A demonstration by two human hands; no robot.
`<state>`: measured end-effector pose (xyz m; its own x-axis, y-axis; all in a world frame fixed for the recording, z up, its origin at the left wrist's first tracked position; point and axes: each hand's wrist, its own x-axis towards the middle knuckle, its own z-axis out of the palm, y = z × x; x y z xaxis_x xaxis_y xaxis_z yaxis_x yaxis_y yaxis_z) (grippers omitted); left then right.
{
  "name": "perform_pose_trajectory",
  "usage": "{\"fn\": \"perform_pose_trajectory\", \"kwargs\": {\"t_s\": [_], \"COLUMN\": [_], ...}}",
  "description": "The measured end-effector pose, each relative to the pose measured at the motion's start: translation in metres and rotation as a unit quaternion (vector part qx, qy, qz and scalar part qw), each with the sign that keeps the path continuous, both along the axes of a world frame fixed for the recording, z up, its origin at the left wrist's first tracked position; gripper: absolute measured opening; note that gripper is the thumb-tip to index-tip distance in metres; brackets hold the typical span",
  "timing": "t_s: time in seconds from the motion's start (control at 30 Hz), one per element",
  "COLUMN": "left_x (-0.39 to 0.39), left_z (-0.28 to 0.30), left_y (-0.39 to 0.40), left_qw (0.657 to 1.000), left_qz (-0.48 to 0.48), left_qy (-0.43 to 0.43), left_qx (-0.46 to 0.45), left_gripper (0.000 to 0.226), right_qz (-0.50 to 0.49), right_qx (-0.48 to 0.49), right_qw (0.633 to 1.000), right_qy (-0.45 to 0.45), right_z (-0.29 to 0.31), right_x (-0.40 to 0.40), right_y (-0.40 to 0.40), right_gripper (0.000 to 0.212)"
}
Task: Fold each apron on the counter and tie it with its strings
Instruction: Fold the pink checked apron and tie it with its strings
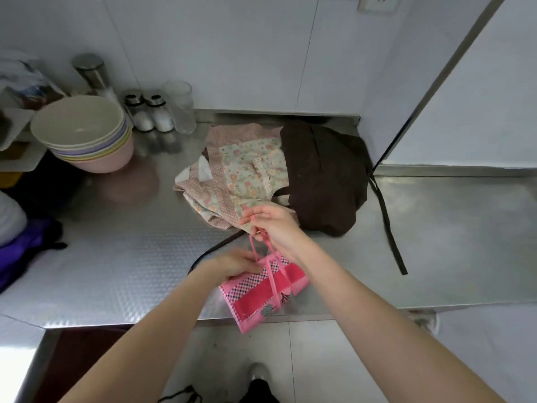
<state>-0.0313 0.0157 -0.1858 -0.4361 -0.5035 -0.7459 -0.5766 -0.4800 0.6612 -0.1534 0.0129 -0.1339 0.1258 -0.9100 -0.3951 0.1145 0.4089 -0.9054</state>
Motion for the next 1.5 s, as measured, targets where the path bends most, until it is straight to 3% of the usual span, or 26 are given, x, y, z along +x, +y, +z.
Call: {"fn": "perform_pose_trajectory", "kwargs": {"t_s": [0.27, 0.4, 0.53, 0.8, 0.93, 1.03, 1.07, 1.13, 1.23, 1.3, 1.37, 1.4, 1.5], "left_x": [-0.001, 0.000, -0.001, -0.004, 0.002, 0.006, 0.005, 0.003, -0.001, -0.004, -0.009, -0.010, -0.017], "left_z": [-0.004, -0.006, -0.012, -0.014, -0.013, -0.015, -0.015, -0.013, -0.010, -0.007, -0.003, -0.003, -0.001], "left_y": [-0.017, -0.019, -0.018, -0.013, -0.006, -0.008, -0.009, -0.012, -0.018, -0.021, -0.021, -0.022, -0.023], "left_qw": [0.994, 0.992, 0.981, 0.977, 0.981, 0.981, 0.980, 0.979, 0.982, 0.987, 0.991, 0.992, 0.995], "left_qz": [0.001, 0.117, 0.178, 0.131, 0.153, 0.132, 0.134, 0.142, 0.112, 0.079, 0.051, 0.039, 0.008], "left_qy": [-0.030, -0.004, -0.002, -0.013, 0.081, 0.103, 0.104, 0.123, 0.142, 0.140, 0.124, 0.114, 0.098], "left_qx": [-0.103, -0.051, -0.073, -0.170, -0.083, -0.097, -0.100, -0.079, -0.050, -0.031, -0.018, -0.018, -0.004], "left_gripper": [0.024, 0.017, 0.021, 0.025, 0.013, 0.022, 0.024, 0.025, 0.029, 0.027, 0.023, 0.021, 0.018], "right_qz": [0.035, 0.061, 0.135, 0.162, 0.106, 0.055, 0.051, 0.072, 0.149, 0.221, 0.328, 0.397, 0.544], "right_qx": [-0.015, 0.007, 0.005, -0.025, 0.004, 0.034, 0.041, 0.044, 0.023, 0.029, 0.028, 0.011, -0.080], "right_qw": [0.995, 0.972, 0.939, 0.926, 0.947, 0.977, 0.981, 0.982, 0.966, 0.945, 0.897, 0.848, 0.652], "right_qy": [0.087, 0.227, 0.316, 0.340, 0.303, 0.205, 0.184, 0.169, 0.208, 0.239, 0.296, 0.351, 0.522], "right_z": [0.020, 0.002, -0.019, -0.037, -0.043, -0.040, -0.037, -0.030, -0.016, -0.004, 0.007, 0.014, 0.026], "right_x": [0.008, -0.003, -0.016, -0.018, -0.016, -0.019, -0.022, -0.029, -0.044, -0.051, -0.053, -0.050, -0.033], "right_y": [-0.046, -0.044, -0.027, -0.013, -0.012, -0.009, -0.009, -0.011, -0.020, -0.028, -0.037, -0.041, -0.045], "right_gripper": [0.023, 0.025, 0.021, 0.021, 0.017, 0.006, 0.011, 0.019, 0.015, 0.013, 0.014, 0.013, 0.016]}}
